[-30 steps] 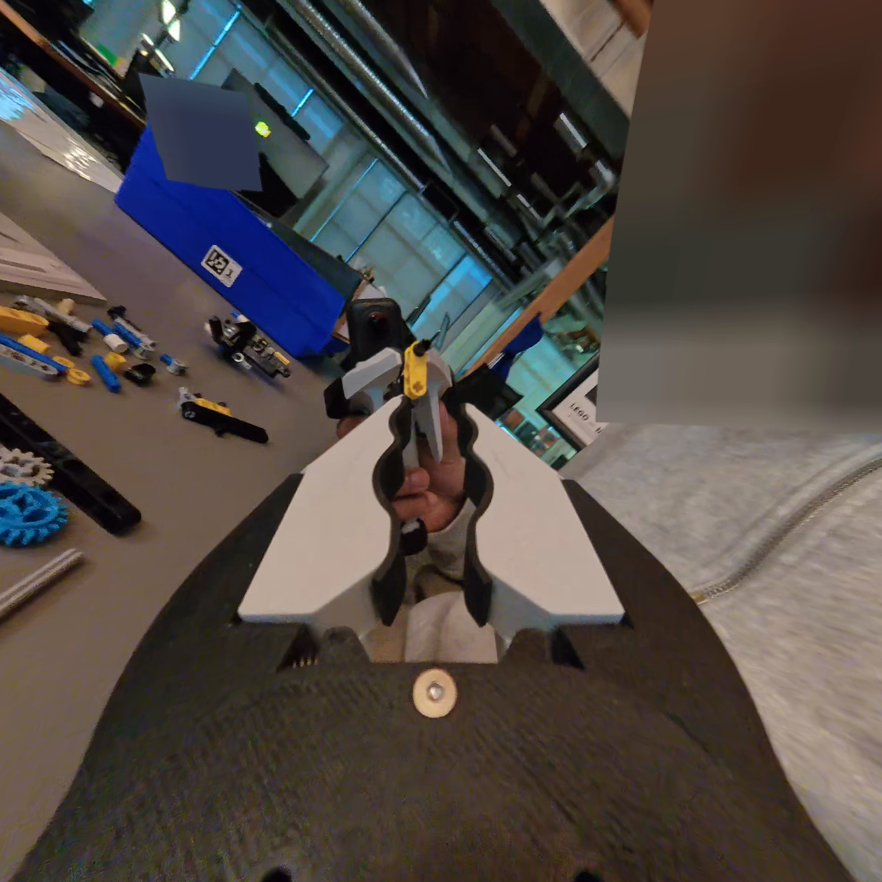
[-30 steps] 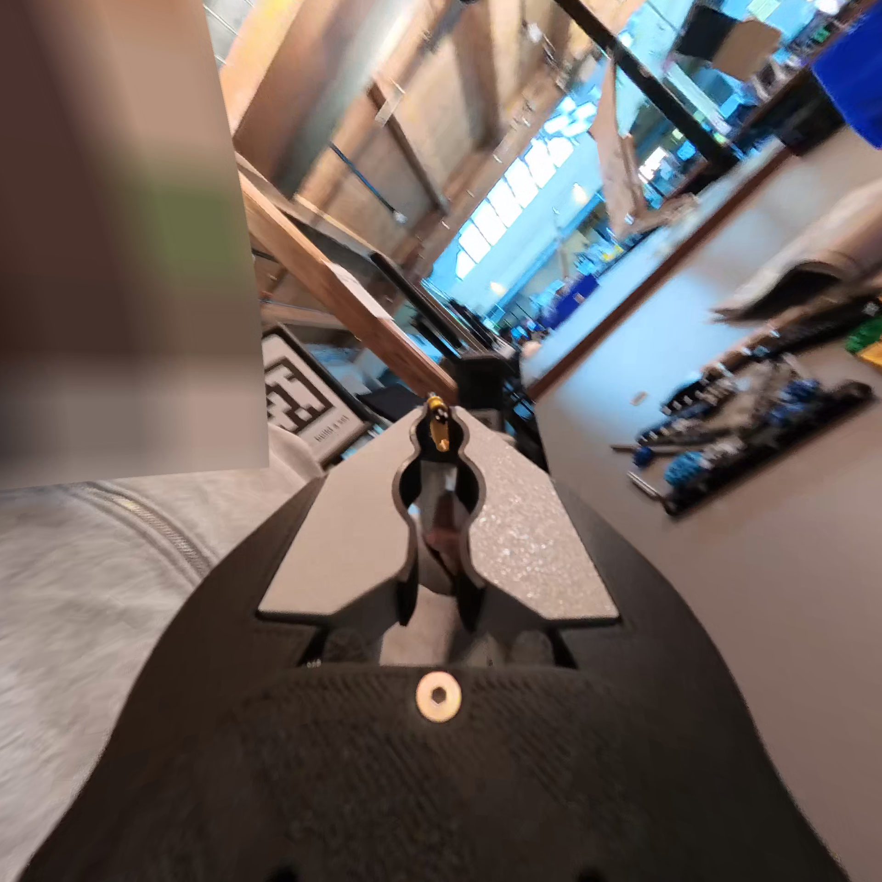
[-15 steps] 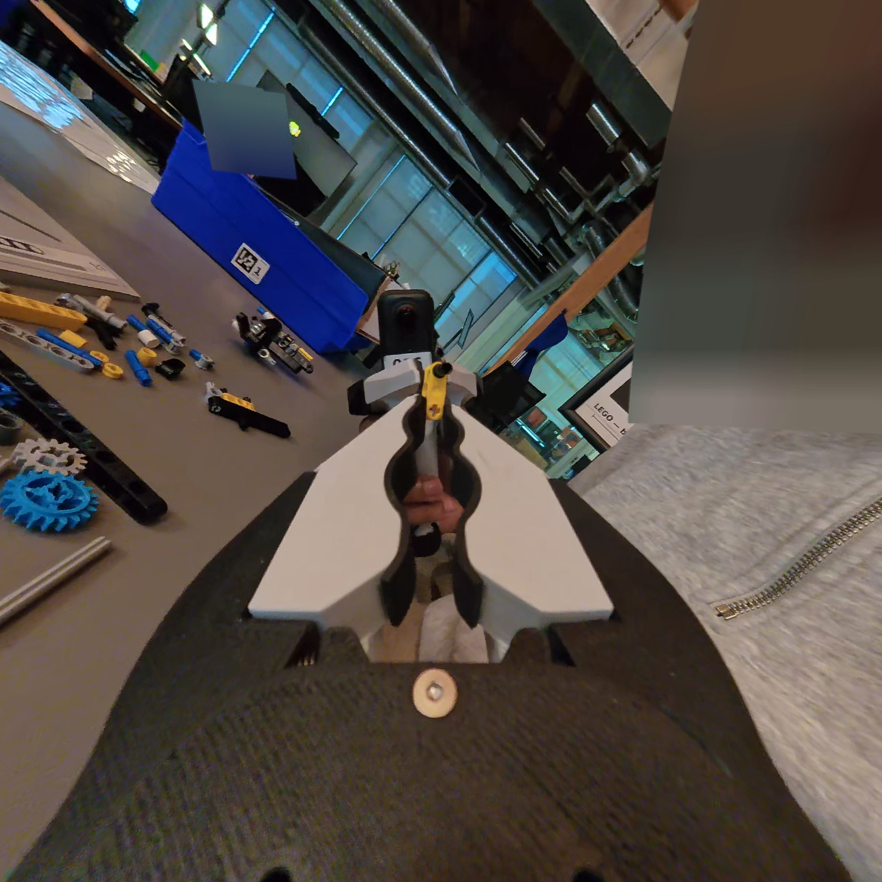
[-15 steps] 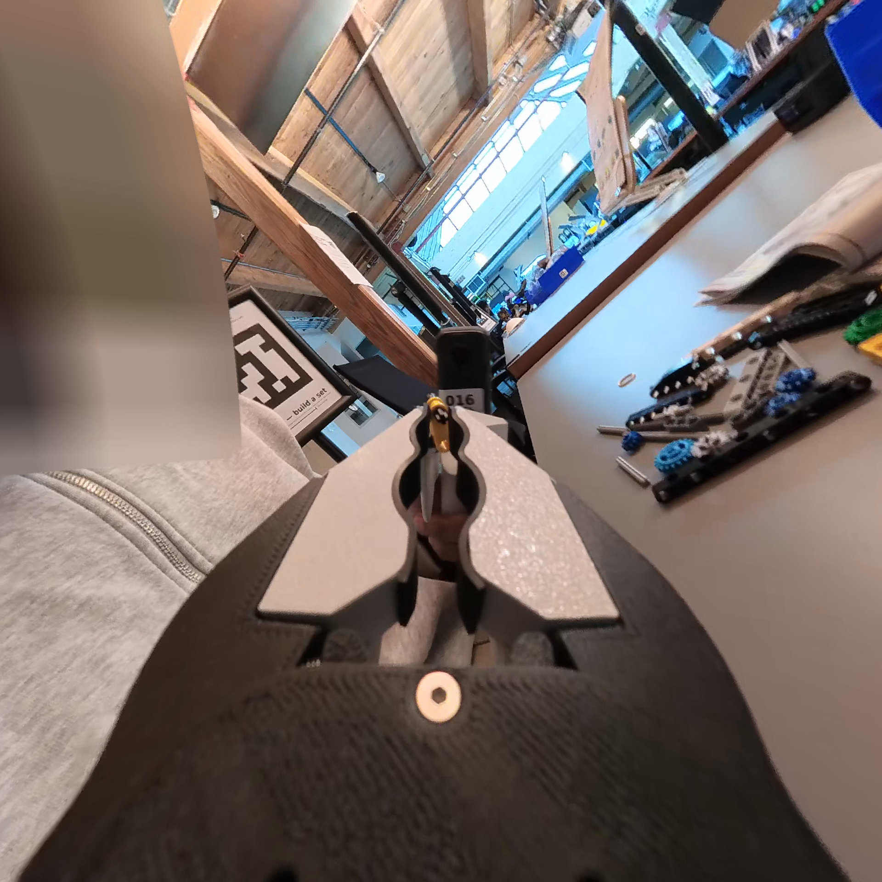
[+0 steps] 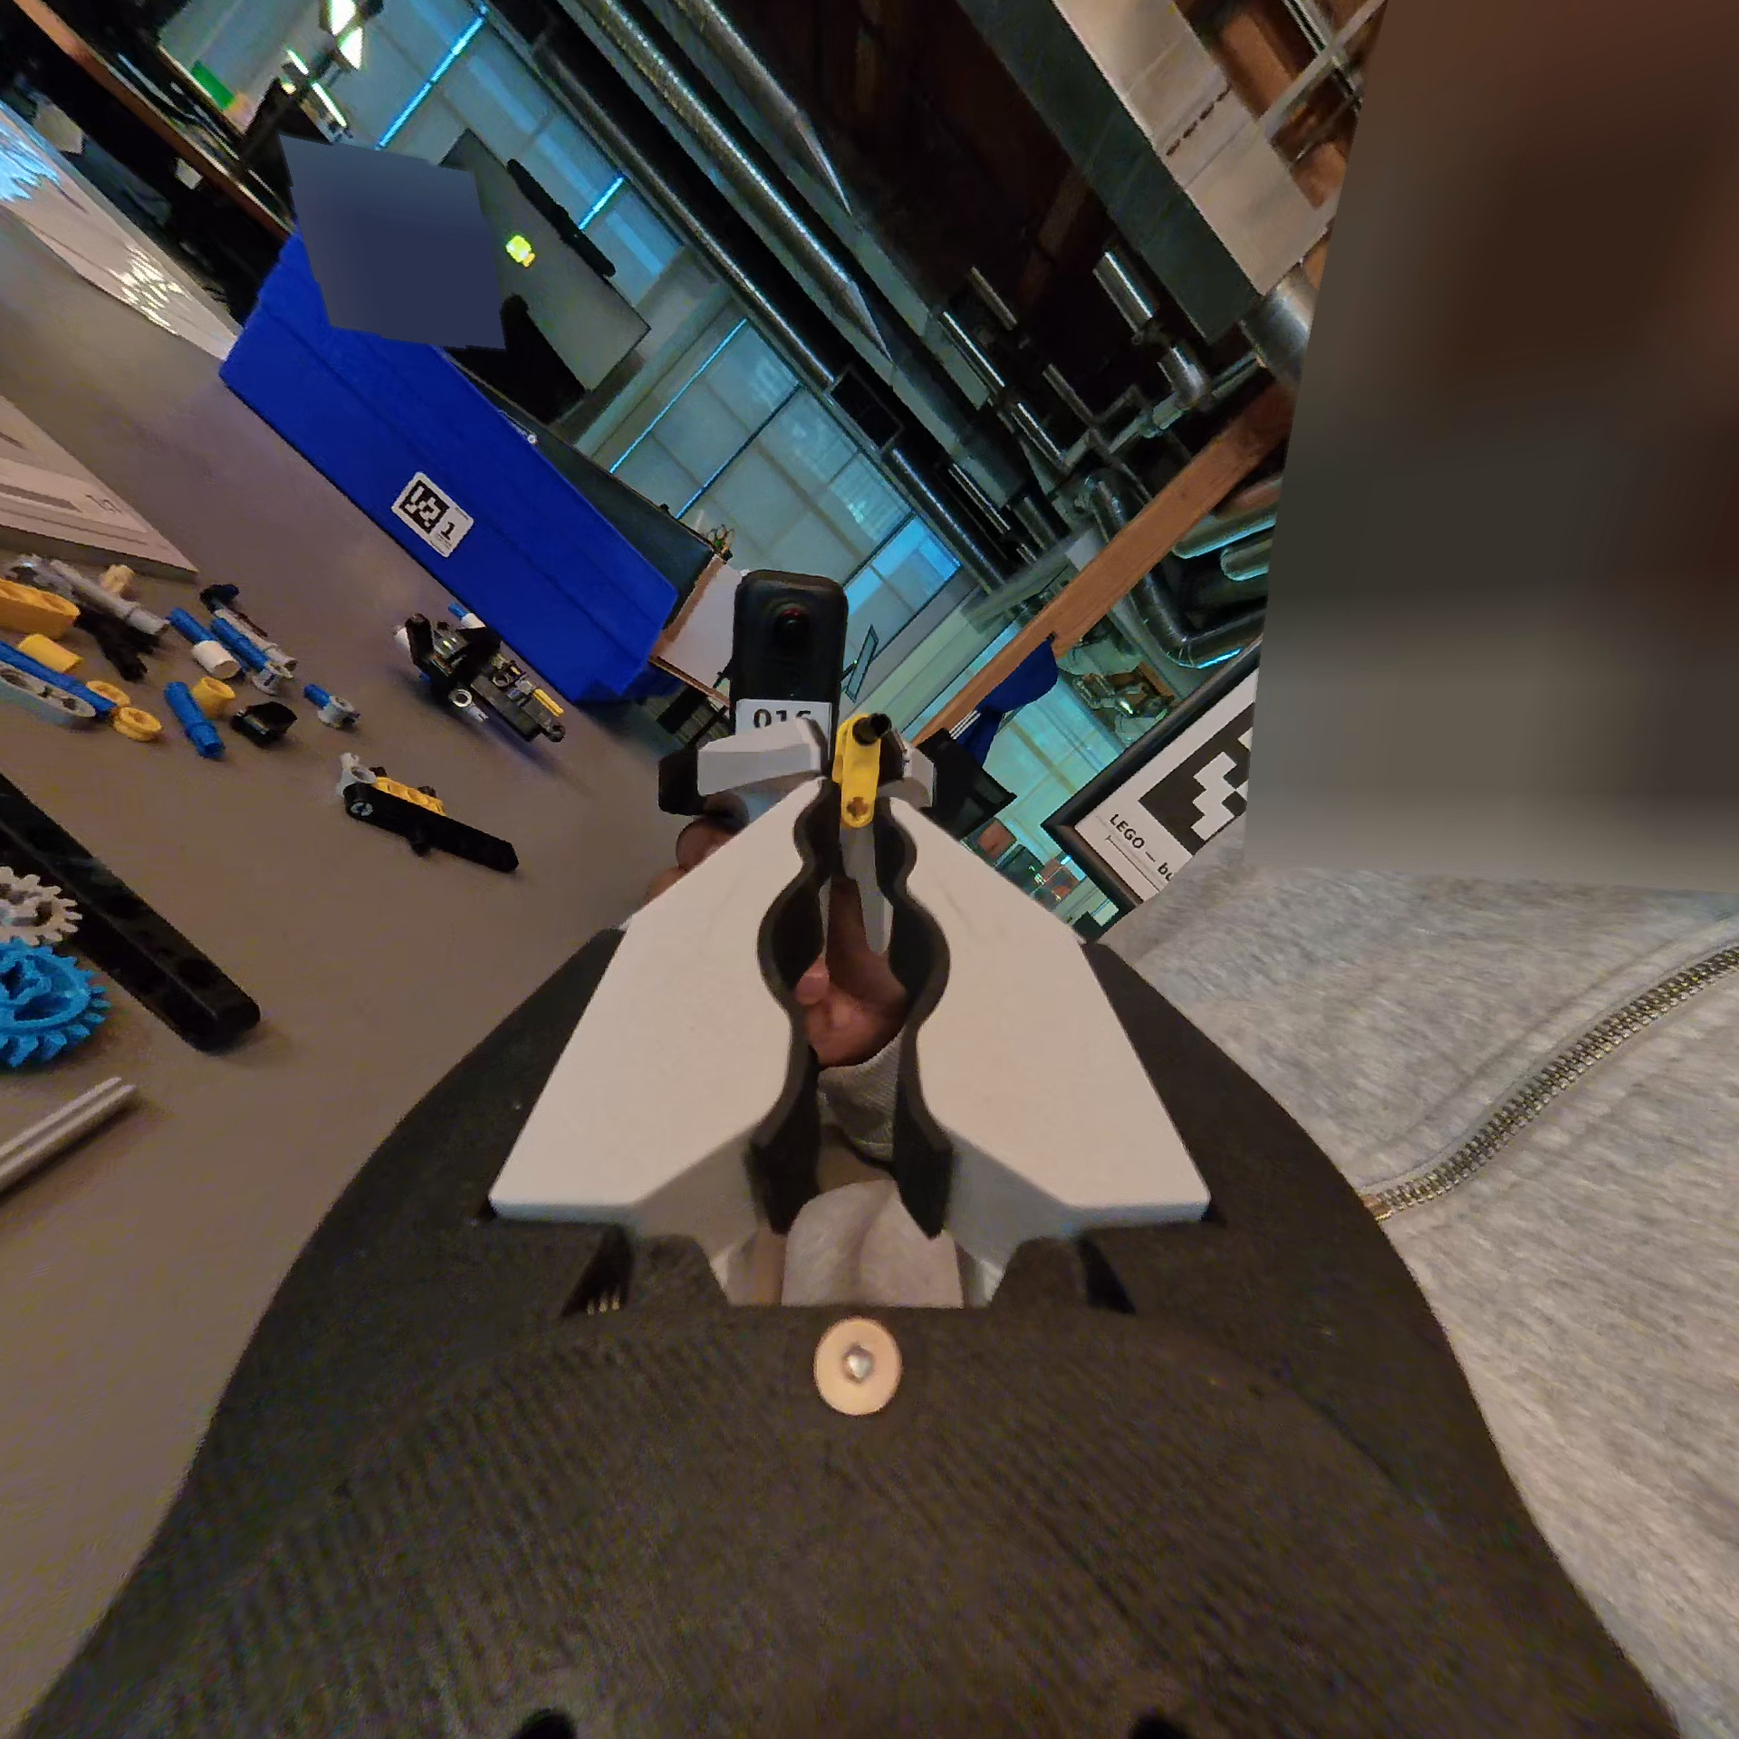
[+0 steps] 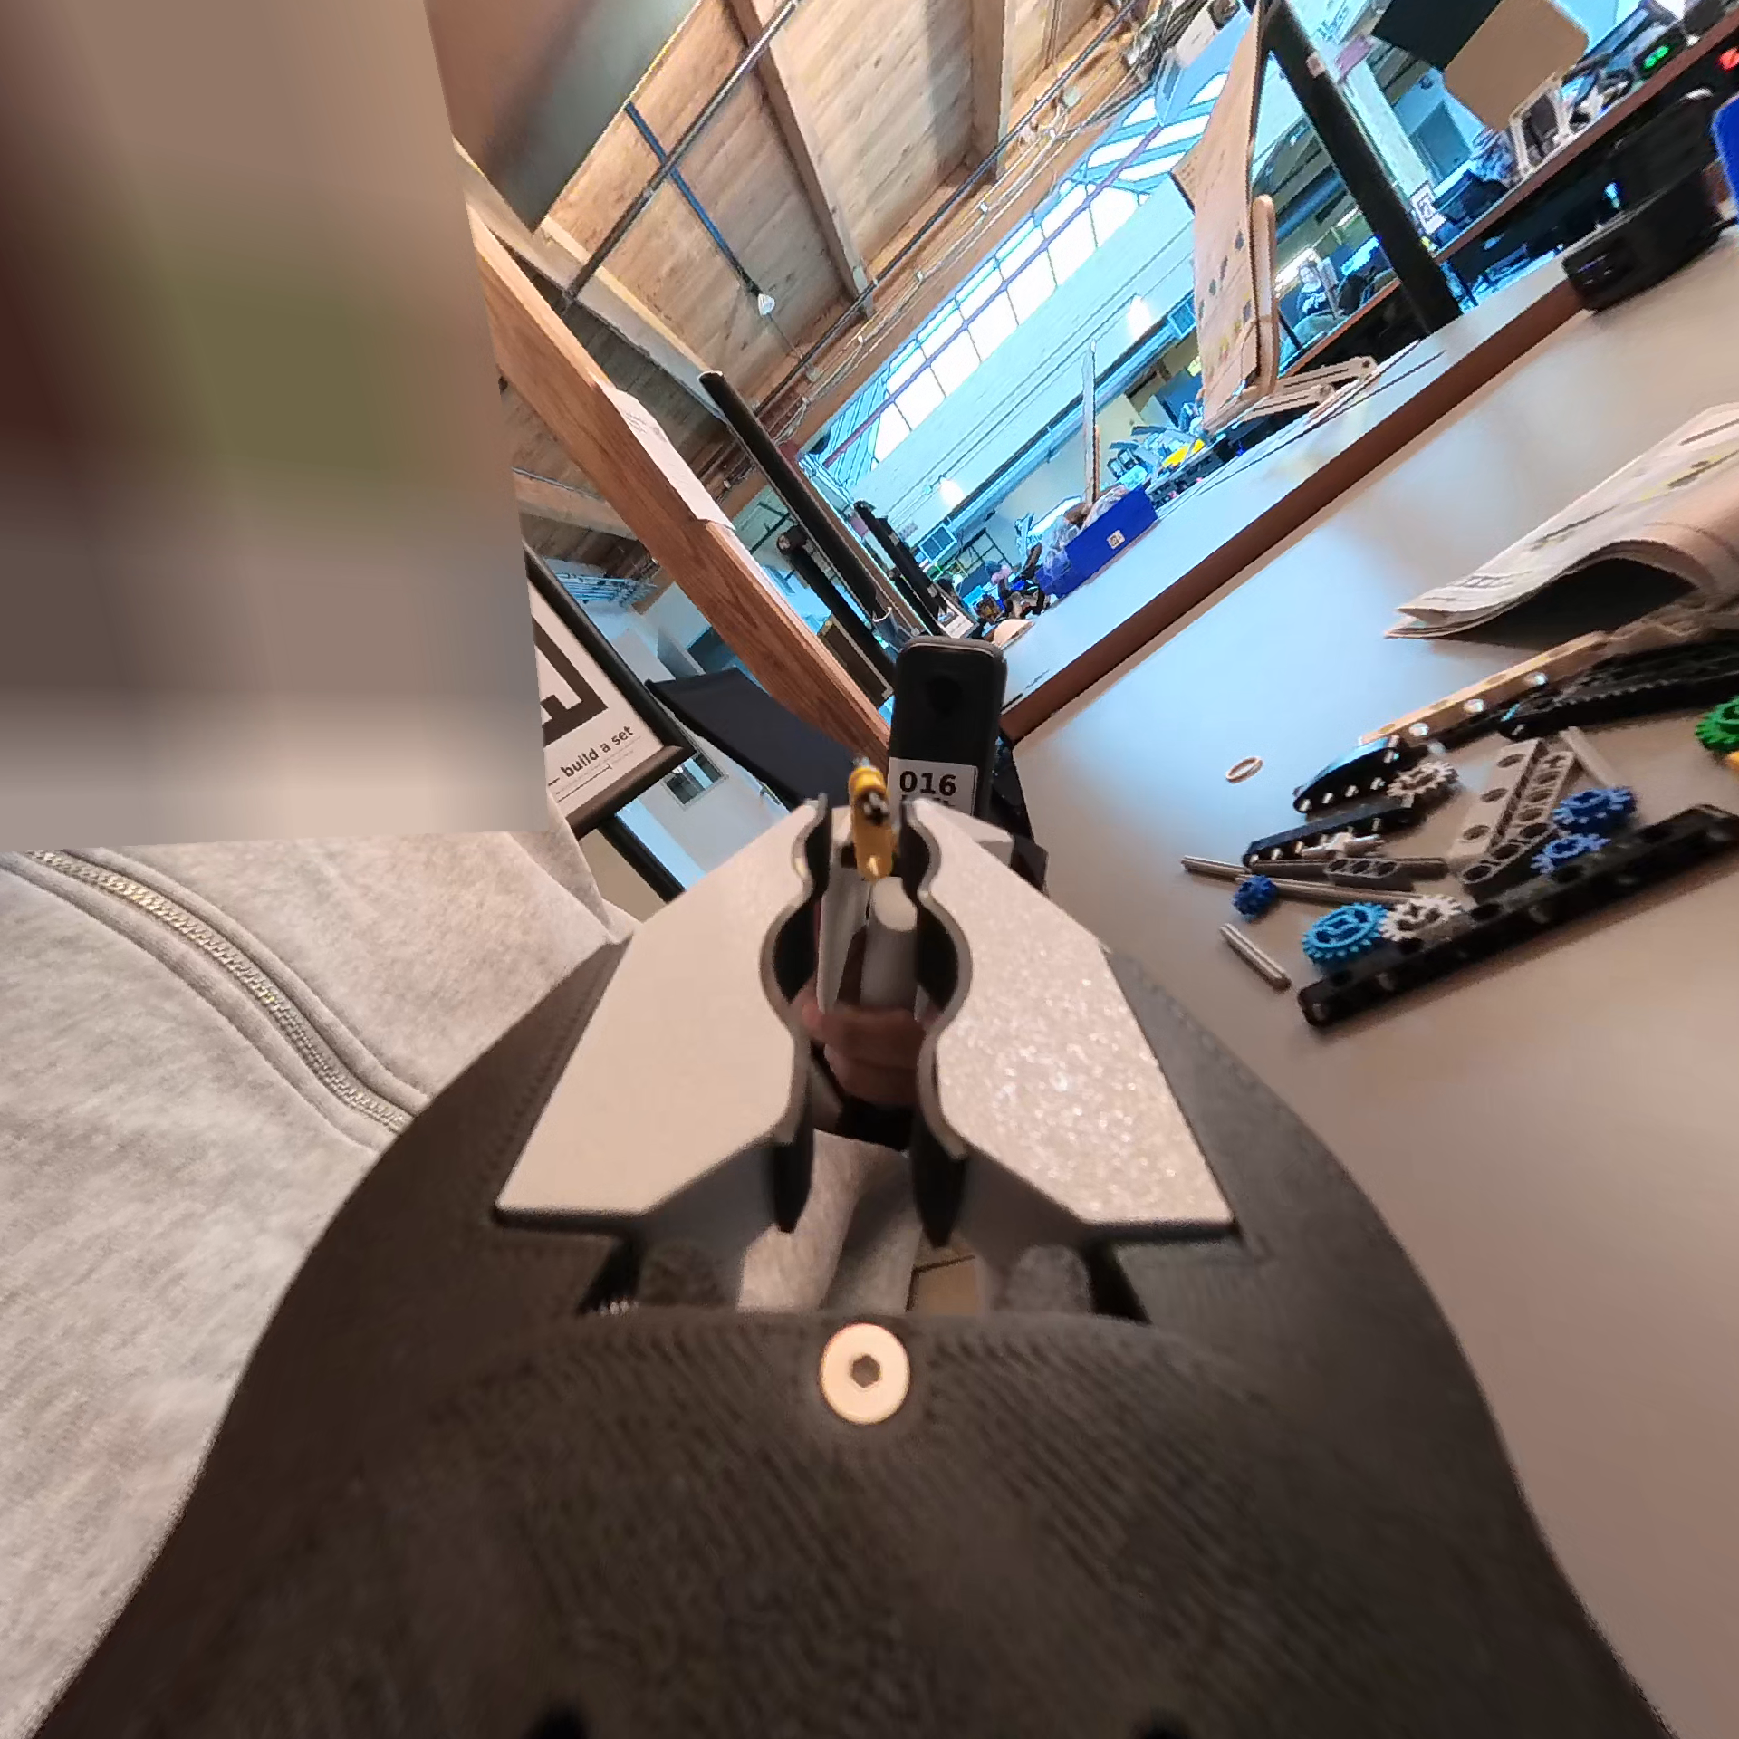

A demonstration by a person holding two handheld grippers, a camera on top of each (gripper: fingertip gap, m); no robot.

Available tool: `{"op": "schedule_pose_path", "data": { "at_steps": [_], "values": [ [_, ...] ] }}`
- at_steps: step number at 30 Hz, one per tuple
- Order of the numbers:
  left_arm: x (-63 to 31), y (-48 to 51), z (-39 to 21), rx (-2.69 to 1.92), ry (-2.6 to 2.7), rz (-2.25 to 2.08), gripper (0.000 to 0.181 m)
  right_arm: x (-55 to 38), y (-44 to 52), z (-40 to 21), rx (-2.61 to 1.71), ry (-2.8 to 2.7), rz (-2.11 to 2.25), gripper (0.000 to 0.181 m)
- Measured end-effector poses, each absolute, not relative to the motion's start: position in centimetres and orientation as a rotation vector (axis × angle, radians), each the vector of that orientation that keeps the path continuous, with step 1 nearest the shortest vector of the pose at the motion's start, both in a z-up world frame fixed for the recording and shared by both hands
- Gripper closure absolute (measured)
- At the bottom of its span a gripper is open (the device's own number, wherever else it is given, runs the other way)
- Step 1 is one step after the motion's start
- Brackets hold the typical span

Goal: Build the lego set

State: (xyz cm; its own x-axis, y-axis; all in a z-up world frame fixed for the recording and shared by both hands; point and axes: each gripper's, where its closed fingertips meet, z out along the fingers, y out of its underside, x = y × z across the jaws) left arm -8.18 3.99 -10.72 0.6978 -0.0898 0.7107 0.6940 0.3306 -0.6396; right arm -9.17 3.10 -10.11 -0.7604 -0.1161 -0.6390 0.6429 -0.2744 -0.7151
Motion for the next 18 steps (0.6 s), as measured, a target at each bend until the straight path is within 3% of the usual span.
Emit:
{"op": "schedule_pose_path", "data": {
  "at_steps": [18],
  "values": [
    [-7.63, 4.45, -10.35, -1.103, -0.616, -0.583, 0.176, -9.03, 3.34, -9.49, 0.643, 1.438, -2.086, 0.177]
  ]
}}
